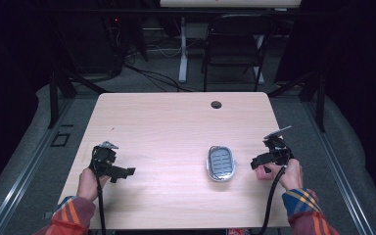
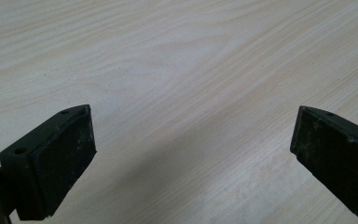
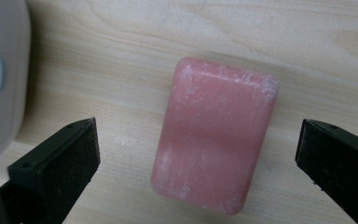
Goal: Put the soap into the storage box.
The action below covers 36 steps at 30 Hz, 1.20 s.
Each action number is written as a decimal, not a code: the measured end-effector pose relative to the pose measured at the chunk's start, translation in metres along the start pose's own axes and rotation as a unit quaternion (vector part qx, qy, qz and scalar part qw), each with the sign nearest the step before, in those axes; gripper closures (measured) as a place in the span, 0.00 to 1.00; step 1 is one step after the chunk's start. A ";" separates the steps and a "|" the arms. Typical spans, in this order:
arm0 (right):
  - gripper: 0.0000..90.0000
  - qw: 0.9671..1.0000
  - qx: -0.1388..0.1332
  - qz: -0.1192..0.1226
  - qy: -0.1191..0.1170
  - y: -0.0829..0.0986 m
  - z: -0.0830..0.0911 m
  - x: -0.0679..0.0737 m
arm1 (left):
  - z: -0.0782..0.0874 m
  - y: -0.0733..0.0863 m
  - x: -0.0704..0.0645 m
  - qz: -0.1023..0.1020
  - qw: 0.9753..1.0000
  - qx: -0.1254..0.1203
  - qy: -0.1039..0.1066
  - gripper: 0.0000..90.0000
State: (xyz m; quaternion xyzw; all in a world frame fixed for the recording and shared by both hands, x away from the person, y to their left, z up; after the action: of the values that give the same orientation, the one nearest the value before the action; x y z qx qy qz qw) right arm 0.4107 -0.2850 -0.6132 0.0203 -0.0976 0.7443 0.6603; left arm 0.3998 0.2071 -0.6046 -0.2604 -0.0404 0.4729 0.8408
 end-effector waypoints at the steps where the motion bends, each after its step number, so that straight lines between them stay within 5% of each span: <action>1: 0.00 1.000 0.000 0.000 0.000 0.000 0.000 0.000 | 0.000 0.000 0.000 0.000 1.000 0.000 0.000 0.00; 8: 0.09 0.999 0.024 0.013 0.028 -0.001 -0.001 -0.002 | 0.000 0.000 0.000 -0.002 1.000 0.002 0.000 0.00; 36: 0.33 0.998 0.046 -0.002 0.053 -0.004 -0.016 -0.005 | 0.000 0.001 -0.001 -0.005 1.000 0.003 -0.001 0.00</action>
State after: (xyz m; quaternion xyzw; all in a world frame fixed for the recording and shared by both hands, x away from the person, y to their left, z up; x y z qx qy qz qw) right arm 0.4166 -0.2870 -0.6291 0.0117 -0.0280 0.7465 0.6647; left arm 0.3990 0.2067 -0.6049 -0.2568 -0.0410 0.4692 0.8439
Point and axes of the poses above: each handheld gripper's, and its own axes: z roughly backward along the jaws, y roughly out of its underside, x roughly to its left, the point moved 9 cm from there along -z, roughly forward along the jaws, and after that the axes turned 6 degrees about x, right-handed, at the moved point
